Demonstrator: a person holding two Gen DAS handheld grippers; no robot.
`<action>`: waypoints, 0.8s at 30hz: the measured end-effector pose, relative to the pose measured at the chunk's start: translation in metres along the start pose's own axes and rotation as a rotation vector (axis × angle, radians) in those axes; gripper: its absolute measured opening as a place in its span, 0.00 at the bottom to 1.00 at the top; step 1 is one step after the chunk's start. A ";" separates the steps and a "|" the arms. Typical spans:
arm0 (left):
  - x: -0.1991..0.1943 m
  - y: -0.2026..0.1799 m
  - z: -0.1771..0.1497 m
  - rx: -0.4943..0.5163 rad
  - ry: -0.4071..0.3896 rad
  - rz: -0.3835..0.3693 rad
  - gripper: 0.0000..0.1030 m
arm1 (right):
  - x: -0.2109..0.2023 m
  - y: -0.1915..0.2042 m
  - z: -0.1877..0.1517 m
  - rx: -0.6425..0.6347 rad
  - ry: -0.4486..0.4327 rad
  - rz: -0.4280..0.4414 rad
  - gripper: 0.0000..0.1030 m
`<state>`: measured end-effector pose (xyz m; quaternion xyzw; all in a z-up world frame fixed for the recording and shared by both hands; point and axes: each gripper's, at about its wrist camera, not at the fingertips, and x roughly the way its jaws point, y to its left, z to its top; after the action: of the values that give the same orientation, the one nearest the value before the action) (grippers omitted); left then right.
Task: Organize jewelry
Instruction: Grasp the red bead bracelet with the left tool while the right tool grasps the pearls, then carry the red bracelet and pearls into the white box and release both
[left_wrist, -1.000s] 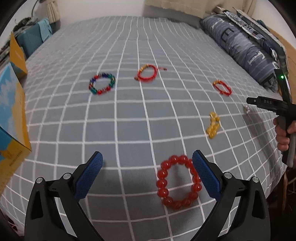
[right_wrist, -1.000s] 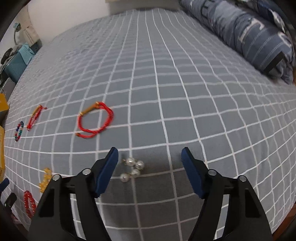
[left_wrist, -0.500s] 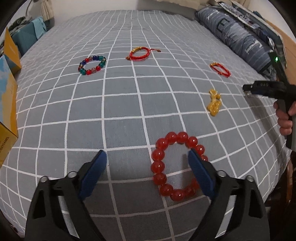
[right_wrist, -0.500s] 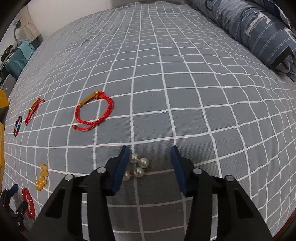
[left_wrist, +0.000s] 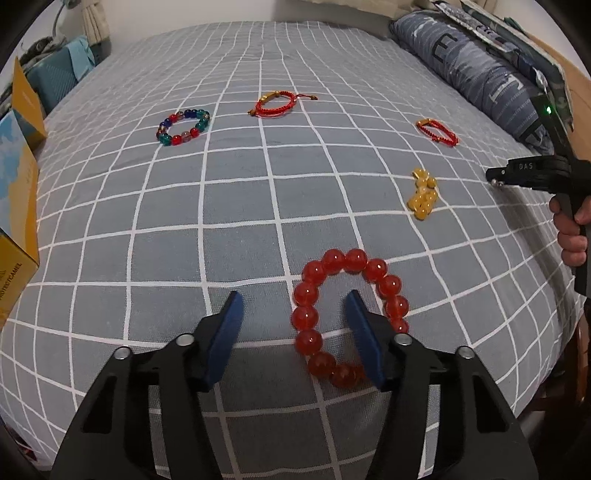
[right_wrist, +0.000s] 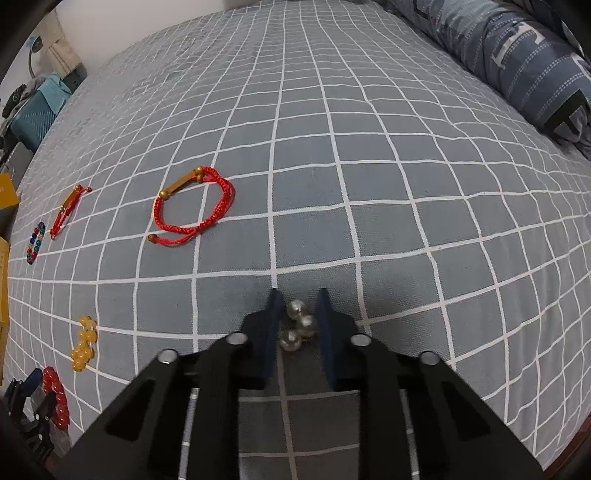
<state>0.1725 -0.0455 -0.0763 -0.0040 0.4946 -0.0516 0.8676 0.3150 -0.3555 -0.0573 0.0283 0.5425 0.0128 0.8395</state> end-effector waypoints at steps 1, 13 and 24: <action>0.001 -0.002 -0.001 0.016 0.009 0.020 0.43 | 0.000 0.001 0.000 -0.007 -0.002 -0.003 0.11; -0.005 -0.007 0.002 0.005 0.034 -0.019 0.12 | -0.012 -0.002 -0.003 0.008 -0.031 -0.002 0.10; -0.028 -0.005 0.018 -0.031 -0.007 -0.052 0.12 | -0.040 -0.003 -0.007 0.008 -0.085 -0.011 0.10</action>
<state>0.1731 -0.0486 -0.0428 -0.0301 0.4919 -0.0664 0.8676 0.2917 -0.3601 -0.0240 0.0290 0.5067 0.0048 0.8616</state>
